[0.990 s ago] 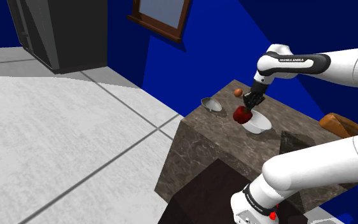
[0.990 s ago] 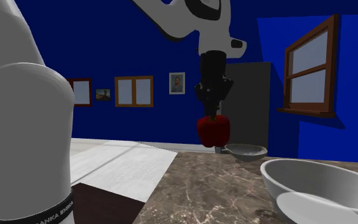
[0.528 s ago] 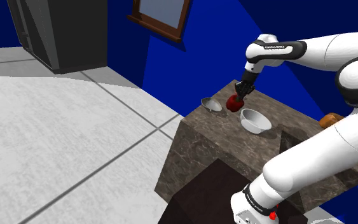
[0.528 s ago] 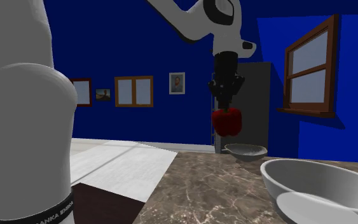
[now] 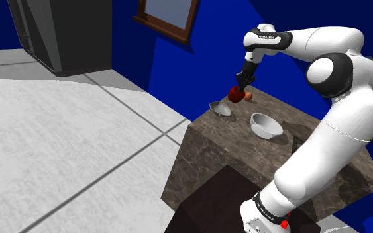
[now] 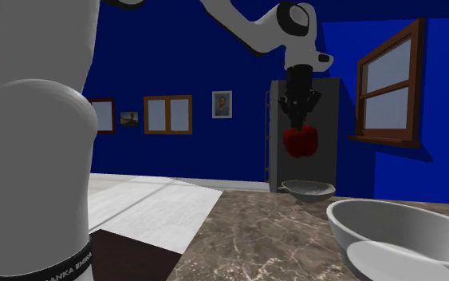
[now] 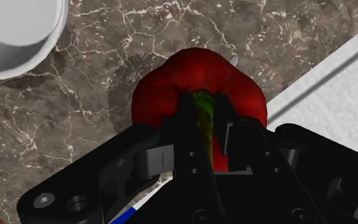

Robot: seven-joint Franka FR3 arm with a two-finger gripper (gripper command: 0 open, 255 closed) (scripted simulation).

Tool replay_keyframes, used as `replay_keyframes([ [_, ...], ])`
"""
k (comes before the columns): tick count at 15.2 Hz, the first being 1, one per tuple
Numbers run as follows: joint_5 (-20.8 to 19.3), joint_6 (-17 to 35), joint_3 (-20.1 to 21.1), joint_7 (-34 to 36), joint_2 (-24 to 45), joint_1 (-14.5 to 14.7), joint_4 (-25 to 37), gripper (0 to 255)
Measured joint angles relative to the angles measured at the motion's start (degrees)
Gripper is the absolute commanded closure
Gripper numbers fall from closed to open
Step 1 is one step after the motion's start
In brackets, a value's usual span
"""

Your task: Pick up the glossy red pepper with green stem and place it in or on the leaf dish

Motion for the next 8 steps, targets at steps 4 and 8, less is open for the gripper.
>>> replay_keyframes([
  [4,2.79,-4.92,0.29,-0.63,9.96,-1.10,14.54,255],
  [8,4.52,-7.70,0.66,-0.97,16.79,-2.31,23.91,255],
])
